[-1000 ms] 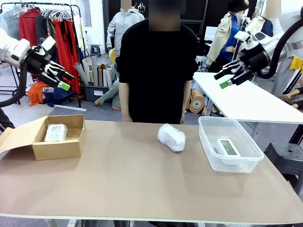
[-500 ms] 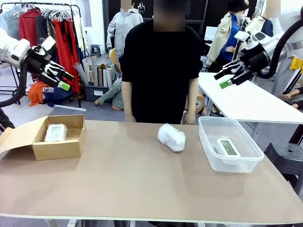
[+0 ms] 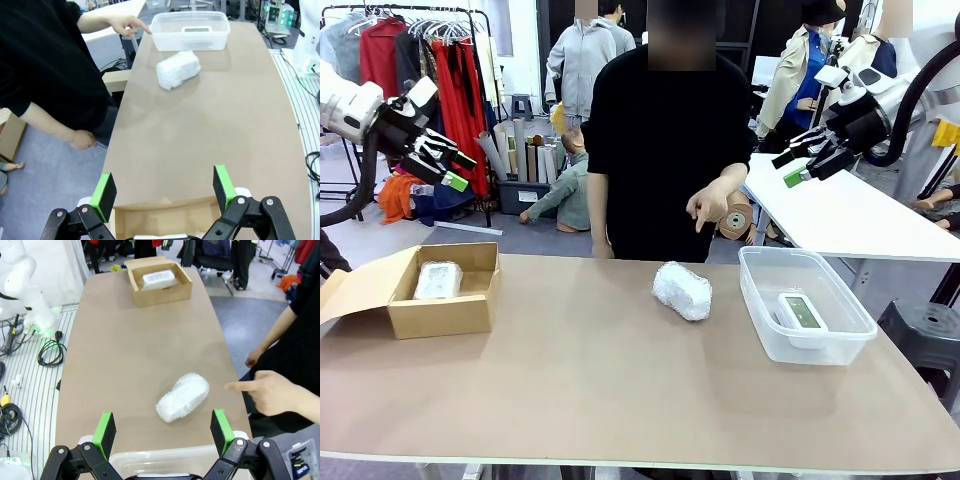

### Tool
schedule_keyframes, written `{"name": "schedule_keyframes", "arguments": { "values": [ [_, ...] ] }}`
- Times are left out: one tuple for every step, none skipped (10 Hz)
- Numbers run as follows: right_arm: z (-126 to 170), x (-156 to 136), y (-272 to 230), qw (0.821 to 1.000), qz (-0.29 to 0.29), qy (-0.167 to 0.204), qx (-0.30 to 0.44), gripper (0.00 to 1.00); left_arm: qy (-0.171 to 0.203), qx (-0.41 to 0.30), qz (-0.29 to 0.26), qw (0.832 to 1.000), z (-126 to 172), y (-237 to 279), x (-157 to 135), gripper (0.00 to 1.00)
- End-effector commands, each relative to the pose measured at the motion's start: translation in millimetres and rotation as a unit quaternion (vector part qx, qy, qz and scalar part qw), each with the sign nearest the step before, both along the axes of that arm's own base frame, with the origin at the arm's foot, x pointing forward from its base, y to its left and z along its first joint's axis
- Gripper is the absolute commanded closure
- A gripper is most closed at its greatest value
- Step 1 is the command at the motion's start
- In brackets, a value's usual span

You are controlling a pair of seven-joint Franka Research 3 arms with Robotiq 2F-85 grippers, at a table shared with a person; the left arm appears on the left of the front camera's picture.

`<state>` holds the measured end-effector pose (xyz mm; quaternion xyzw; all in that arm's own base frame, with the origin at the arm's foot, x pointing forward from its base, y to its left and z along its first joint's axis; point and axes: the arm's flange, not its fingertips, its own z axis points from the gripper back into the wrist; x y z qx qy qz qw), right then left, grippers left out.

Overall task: Separate and place wrapped and unwrapped clocks.
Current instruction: Pick up the Digital clock indicated by the person.

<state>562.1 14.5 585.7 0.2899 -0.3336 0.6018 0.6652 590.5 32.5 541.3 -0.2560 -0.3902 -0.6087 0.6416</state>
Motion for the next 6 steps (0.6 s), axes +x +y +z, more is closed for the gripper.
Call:
{"name": "schedule_keyframes", "arguments": {
  "values": [
    [1.7, -1.3, -0.1, 1.000, 0.001, -0.002, -0.003, 0.00, 0.000, 0.000, -0.001, 1.000, 0.8, -0.1, -1.1, 0.00],
    [1.7, -1.3, -0.1, 1.000, 0.001, -0.002, -0.003, 0.00, 0.000, 0.000, -0.001, 1.000, 0.8, -0.1, -1.1, 0.00],
    [1.7, -1.3, -0.1, 1.000, 0.001, -0.002, -0.003, 0.00, 0.000, 0.000, -0.001, 1.000, 0.8, -0.1, -1.1, 0.00],
    [1.7, -1.3, -0.1, 1.000, 0.001, -0.002, -0.003, 0.00, 0.000, 0.000, -0.001, 1.000, 0.8, -0.1, -1.1, 0.00],
    [1.7, -1.3, -0.1, 1.000, 0.001, -0.002, -0.003, 0.00, 0.000, 0.000, -0.001, 1.000, 0.8, -0.1, -1.1, 0.00],
    [1.7, -1.3, -0.1, 1.000, 0.001, -0.002, -0.003, 0.00, 0.000, 0.000, -0.001, 1.000, 0.8, -0.1, -1.1, 0.00]
  ]
}}
